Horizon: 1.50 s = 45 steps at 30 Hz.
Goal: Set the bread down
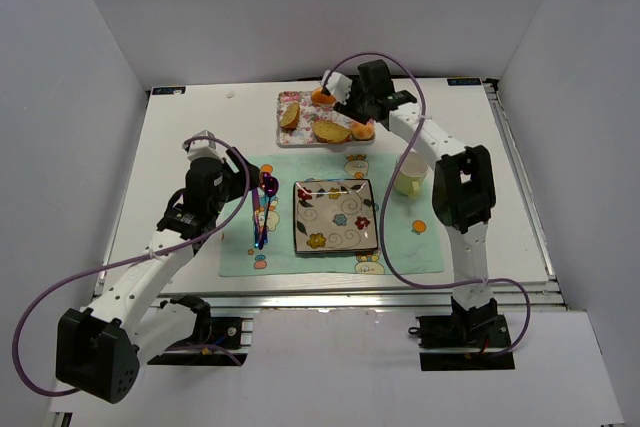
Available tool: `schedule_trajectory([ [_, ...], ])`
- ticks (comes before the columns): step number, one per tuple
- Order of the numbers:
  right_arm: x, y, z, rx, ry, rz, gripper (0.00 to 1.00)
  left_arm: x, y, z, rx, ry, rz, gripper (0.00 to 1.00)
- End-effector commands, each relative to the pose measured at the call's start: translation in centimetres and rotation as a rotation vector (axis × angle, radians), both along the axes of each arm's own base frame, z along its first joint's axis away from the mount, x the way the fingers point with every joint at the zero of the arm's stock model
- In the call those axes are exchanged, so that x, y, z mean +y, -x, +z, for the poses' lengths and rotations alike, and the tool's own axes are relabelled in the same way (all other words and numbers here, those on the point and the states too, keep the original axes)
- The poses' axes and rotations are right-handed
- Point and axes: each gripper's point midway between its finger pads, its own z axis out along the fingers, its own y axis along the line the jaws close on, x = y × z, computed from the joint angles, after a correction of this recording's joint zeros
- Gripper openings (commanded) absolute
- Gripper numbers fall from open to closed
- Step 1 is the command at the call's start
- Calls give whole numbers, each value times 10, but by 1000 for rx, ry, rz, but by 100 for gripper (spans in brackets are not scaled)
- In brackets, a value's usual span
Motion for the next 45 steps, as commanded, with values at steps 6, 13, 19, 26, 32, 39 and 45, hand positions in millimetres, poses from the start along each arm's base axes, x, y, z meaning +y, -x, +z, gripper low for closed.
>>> schedule_trajectory([
  [6, 0, -20, 3, -70, 25, -18, 52, -2, -6, 13, -36, 16, 2, 84],
  [13, 1, -23, 4, -91, 23, -23, 52, -3, -7, 11, -33, 17, 1, 84],
  [19, 1, -20, 16, -122, -1, -18, 51, -2, -6, 11, -34, 18, 3, 84],
  [26, 1, -25, 15, -140, 12, -20, 53, -5, -9, 10, -34, 20, -4, 84],
  [32, 0, -30, 12, -146, 22, -25, 54, -4, -9, 11, -32, 19, -3, 84],
  [39, 1, -31, 8, -149, 31, -21, 54, -5, -9, 10, -34, 25, -1, 84],
  [45, 1, -33, -4, -124, 46, -20, 54, -5, -10, 11, -35, 22, -4, 84],
])
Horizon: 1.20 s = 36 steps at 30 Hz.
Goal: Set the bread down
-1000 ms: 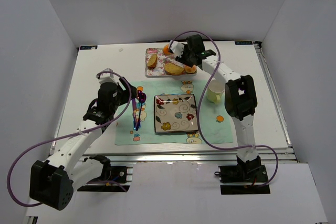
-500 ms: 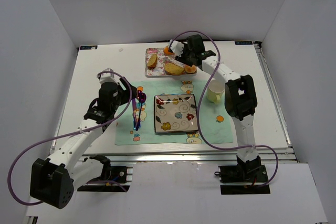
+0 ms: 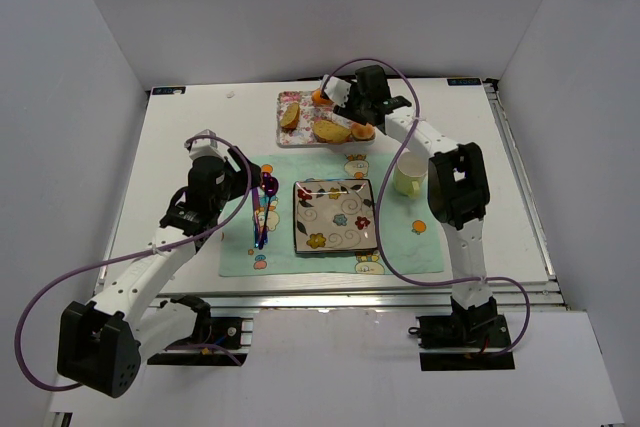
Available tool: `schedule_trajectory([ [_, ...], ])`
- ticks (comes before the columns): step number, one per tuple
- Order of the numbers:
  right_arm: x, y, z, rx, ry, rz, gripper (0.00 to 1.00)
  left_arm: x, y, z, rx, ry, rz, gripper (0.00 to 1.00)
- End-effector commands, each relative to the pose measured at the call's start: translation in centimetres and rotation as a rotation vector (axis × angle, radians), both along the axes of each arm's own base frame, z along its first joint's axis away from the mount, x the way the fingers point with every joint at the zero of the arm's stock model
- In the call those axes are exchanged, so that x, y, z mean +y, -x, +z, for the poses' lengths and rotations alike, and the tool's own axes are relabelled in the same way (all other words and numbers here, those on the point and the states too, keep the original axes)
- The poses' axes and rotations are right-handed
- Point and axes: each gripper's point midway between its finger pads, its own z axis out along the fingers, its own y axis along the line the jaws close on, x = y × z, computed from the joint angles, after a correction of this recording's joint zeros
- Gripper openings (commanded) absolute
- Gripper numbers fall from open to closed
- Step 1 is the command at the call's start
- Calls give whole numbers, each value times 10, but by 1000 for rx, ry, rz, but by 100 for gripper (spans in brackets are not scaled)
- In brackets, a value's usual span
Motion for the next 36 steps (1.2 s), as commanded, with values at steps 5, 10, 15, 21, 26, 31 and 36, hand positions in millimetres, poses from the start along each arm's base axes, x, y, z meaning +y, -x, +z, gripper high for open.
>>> schedule_trajectory([
  [5, 4, -11, 6, -43, 6, 9, 54, -2, -4, 16, -40, 18, -3, 84],
  [10, 5, -12, 2, -37, 17, 17, 53, -2, -4, 16, -40, 17, -2, 84],
  [15, 4, -11, -3, -27, 31, 21, 51, -2, -4, 17, -44, 21, -3, 84],
  [21, 4, -9, 0, -26, 25, 23, 38, -3, -4, 17, -42, 22, -3, 84],
  [26, 3, -6, 4, -25, 16, 25, 27, -3, -5, 19, -47, 23, -2, 84],
  [31, 1, -2, 12, -21, -5, 19, 10, -3, -5, 20, -51, 24, -4, 84],
  [36, -6, 6, 34, -35, -60, 0, 6, -3, -5, 21, -53, 25, -4, 84],
])
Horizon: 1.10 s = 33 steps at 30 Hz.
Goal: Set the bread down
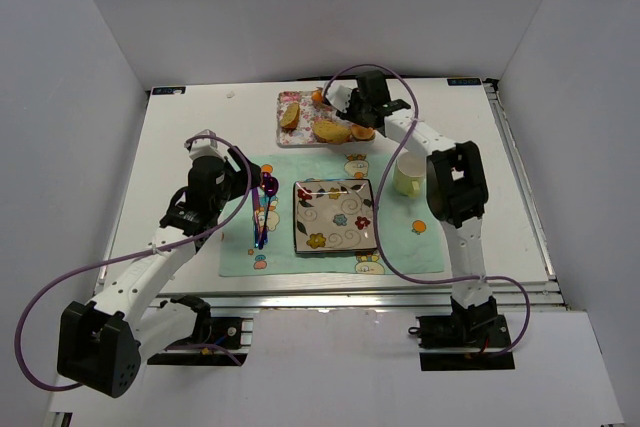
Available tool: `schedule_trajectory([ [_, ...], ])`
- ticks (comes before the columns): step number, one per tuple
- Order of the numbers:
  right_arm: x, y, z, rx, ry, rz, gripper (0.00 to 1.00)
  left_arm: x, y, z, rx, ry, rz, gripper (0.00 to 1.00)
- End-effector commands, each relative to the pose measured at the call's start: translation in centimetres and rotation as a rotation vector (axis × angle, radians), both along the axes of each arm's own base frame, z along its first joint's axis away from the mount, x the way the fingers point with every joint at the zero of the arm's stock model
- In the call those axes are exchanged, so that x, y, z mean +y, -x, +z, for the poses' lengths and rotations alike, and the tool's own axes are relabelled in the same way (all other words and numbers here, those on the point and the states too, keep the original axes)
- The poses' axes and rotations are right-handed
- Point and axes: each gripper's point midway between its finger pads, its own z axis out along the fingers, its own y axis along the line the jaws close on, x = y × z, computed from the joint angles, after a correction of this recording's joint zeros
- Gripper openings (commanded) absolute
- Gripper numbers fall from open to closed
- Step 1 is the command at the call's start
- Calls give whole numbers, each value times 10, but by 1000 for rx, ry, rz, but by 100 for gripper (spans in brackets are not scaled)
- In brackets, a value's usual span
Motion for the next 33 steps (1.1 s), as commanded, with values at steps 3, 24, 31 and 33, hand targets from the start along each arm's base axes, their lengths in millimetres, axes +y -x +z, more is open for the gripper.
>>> schedule_trajectory([
  [3, 1, 18, 80, -89, -141, 14, 5, -3, -5, 21, -56, 27, -5, 84],
  [24, -47, 313, 45, 370, -204, 303, 5, -6, -2, 21, -87, 64, -16, 84],
  [31, -50, 315, 31, 407, -197, 262, 24, -7, -1, 24, -91, 64, -26, 84],
  [33, -49, 315, 31, 408, -194, 267, 37, -5, 0, 26, -96, 63, -21, 84],
])
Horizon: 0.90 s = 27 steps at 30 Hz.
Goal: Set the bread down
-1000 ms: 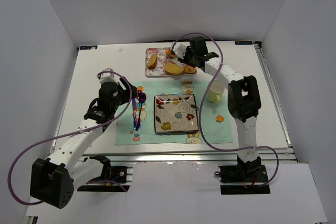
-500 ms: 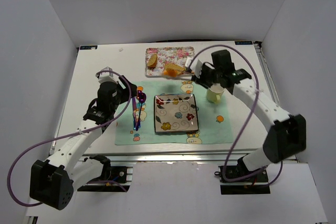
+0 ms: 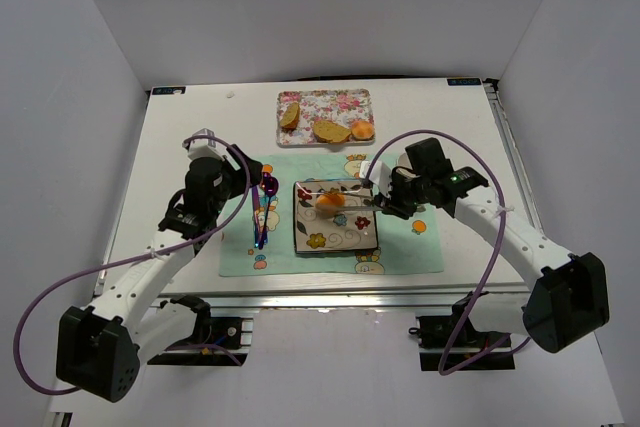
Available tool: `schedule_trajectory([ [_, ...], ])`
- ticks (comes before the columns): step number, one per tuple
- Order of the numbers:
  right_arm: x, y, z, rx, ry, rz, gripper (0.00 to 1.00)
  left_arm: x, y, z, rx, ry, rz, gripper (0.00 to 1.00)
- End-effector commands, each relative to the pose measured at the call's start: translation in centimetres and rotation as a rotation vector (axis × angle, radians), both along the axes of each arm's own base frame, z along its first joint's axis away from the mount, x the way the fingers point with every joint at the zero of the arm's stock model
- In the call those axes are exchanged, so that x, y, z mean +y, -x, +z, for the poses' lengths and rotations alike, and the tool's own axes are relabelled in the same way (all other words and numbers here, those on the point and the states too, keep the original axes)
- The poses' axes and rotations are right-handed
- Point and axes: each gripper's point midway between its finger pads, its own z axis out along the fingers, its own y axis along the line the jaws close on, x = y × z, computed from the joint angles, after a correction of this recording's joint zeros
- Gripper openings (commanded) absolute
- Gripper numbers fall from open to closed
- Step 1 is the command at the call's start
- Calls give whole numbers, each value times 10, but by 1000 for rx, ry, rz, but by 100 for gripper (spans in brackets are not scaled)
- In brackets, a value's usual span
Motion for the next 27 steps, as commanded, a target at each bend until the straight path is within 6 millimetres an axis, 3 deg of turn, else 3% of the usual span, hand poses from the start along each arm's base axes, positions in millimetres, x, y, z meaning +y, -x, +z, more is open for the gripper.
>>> schedule_trajectory([
  [1, 5, -5, 10, -26, -29, 3, 40, 1, 3, 14, -43, 21, 0, 84],
  [9, 16, -3, 41, -59, -101, 45, 50, 5, 9, 16, -56, 44, 19, 84],
  [17, 28, -14, 71, -99, -171, 37, 50, 4, 8, 18, -57, 41, 15, 84],
  [23, 33, -19, 63, -79, -152, 61, 48, 3, 6, 21, -62, 40, 14, 84],
  [27, 28, -17, 44, -67, -109, 86, 48, 4, 6, 20, -60, 38, 16, 84],
])
